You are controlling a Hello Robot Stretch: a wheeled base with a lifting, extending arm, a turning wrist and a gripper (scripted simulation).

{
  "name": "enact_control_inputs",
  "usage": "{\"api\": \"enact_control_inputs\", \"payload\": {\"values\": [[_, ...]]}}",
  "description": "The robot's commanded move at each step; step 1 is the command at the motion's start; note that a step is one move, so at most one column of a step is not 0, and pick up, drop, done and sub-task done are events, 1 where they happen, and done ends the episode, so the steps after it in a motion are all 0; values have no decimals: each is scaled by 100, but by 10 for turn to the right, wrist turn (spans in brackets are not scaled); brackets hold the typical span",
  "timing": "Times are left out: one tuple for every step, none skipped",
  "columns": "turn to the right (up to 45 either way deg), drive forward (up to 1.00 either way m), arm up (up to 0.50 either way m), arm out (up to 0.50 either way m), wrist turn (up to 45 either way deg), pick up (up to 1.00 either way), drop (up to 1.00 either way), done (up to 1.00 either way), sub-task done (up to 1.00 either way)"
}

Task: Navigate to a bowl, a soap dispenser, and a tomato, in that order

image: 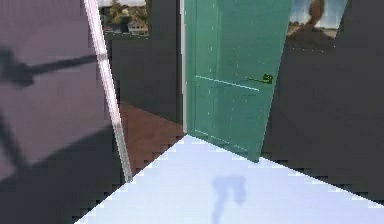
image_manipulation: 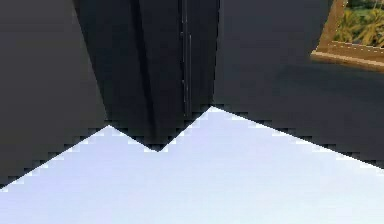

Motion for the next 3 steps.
{"api": "enact_control_inputs", "payload": {"values": [[-450, 0, 0, 0, 0, 0, 0, 0, 0], [-90, 0, 0, 0, 0, 0, 0, 0, 0], [0, 65, 0, 0, 0, 0, 0, 0, 0]]}}
